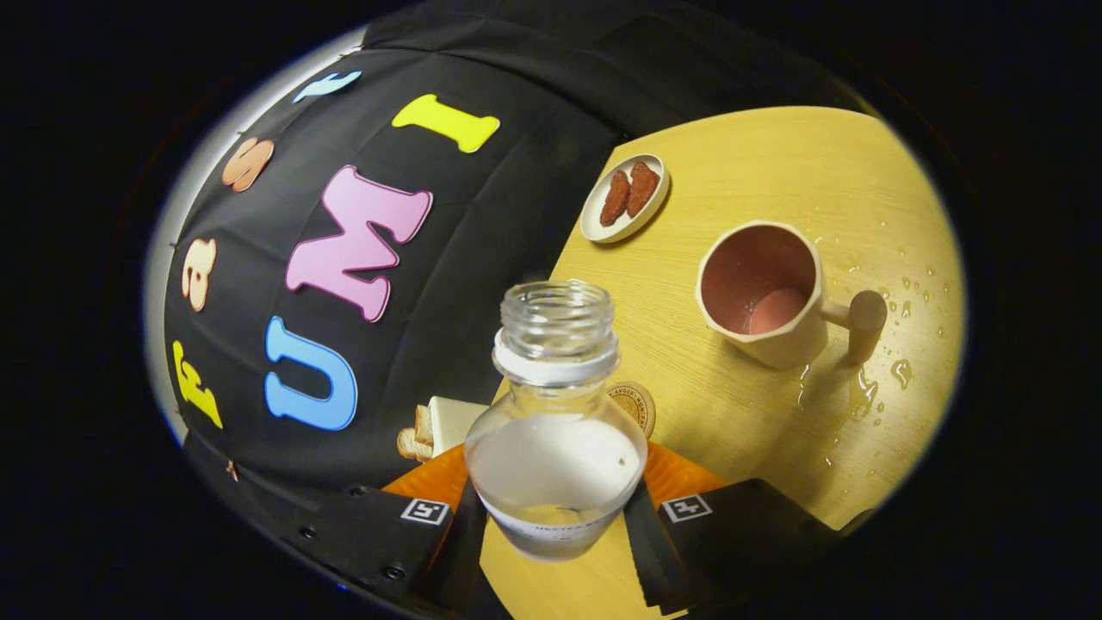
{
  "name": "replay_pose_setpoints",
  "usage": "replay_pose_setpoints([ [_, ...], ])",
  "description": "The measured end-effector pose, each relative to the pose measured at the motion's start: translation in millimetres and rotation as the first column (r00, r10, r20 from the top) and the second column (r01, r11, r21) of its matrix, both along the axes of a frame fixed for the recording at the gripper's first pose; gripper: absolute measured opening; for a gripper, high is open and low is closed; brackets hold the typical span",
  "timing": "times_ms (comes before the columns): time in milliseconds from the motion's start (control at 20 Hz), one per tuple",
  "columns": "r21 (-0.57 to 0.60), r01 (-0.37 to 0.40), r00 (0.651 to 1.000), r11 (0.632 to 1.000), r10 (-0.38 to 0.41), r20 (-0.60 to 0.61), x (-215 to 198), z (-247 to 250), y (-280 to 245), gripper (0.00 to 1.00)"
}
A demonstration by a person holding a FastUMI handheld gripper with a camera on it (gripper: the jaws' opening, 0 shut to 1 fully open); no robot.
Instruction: Take the bottle from table, then pour the juice into the cup, finally place the bottle on the coaster
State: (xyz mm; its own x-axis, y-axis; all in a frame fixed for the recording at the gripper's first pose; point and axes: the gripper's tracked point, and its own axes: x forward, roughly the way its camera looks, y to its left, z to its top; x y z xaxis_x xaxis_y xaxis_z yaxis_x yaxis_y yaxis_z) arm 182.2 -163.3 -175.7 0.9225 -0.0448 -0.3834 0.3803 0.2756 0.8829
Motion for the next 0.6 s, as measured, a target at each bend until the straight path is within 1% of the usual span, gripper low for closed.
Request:
replay_pose_setpoints([
  [100, 0.078, 0.036, 0.999, 0.996, -0.035, -0.005, 3.9, -2.7, -7.9, 0.74],
  [200, 0.164, 0.072, 0.997, 0.984, -0.070, -0.016, 8.5, -6.0, -14.4, 0.74],
  [350, 0.283, 0.117, 0.993, 0.952, -0.112, -0.035, 15.3, -8.3, -19.9, 0.74],
  [600, 0.408, 0.162, 0.987, 0.898, -0.149, -0.063, 21.7, -7.5, -25.7, 0.74],
])
